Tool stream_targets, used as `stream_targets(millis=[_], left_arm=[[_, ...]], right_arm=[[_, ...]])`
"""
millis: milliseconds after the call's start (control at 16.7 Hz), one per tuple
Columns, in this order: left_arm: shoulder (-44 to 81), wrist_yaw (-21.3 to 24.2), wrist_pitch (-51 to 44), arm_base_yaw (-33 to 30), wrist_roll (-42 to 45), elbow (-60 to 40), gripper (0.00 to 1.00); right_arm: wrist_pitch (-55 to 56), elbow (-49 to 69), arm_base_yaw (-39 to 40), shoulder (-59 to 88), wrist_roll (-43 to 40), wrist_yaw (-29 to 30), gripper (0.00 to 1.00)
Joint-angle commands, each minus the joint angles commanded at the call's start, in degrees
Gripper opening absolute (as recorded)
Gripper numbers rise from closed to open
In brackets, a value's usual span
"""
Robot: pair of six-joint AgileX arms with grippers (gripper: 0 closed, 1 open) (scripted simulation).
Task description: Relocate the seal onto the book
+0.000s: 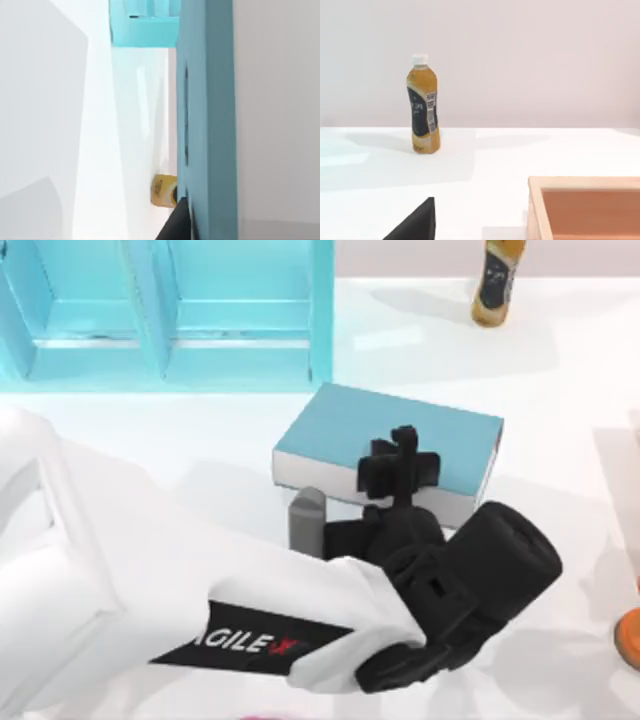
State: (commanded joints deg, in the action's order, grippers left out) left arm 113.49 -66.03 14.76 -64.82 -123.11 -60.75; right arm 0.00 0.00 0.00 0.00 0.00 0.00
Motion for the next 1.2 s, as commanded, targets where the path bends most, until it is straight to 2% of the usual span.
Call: stream_targets(millis=[660, 960, 1200], left_arm=[[0.00, -0.37, -1.08, -0.45, -1.06, 0.37, 0.00], [3.82, -0.22, 4.34, -0.53, -1.06, 1.85, 0.00], [4.45, -0.28, 5.18, -0.45, -0.99, 2.15, 0.00]], right_arm=[[0.00, 0.00, 0.00, 0.00, 0.00, 0.00, 1.00], [0.00, 0.00, 0.00, 0.00, 0.00, 0.00, 1.00], [0.00, 0.00, 0.00, 0.00, 0.00, 0.00, 1.00]])
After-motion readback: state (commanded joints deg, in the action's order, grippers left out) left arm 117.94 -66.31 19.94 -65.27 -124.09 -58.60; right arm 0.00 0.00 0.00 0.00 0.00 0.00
